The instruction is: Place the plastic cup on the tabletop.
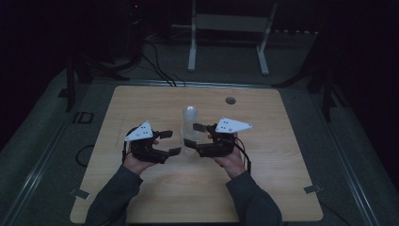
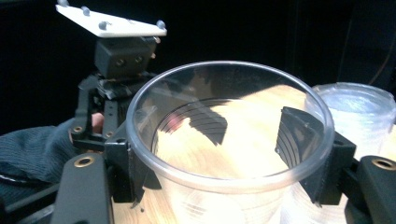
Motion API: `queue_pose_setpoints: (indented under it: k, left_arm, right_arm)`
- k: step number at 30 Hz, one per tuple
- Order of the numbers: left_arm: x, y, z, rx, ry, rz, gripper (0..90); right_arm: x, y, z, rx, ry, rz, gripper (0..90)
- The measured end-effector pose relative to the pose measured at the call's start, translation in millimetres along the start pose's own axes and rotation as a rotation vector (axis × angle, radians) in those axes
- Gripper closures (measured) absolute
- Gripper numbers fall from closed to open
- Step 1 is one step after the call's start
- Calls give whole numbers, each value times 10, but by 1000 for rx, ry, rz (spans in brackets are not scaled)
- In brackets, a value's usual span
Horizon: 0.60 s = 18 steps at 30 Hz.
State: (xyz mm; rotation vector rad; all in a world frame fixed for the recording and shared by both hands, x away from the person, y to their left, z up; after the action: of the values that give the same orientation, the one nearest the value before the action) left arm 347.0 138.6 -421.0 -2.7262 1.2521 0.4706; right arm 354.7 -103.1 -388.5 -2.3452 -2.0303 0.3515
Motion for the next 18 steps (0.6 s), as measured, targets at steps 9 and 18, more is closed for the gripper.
queue_pose_setpoints:
  k: [9, 18]
  left_arm:
    - [-37, -18, -20, 7, 4, -16, 226]
    - [-34, -29, -4, 0, 0, -25, 226]
  right_arm:
    - [5, 7, 35, 11, -18, 35, 291]
    - [-26, 22, 48, 17, -34, 100, 291]
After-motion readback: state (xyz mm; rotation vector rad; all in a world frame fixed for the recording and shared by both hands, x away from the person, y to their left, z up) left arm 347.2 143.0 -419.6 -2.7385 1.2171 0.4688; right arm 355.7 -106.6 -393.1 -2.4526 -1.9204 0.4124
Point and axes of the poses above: each handheld gripper's, and its own axes: x roughly forward along the jaws, z roughly out of its underside, y roughly to its right, the point moved 2 cm from there along x, roughly forward along the jaws, and after that the axes turned 14 degrees about -z, right-handed, at the moved point
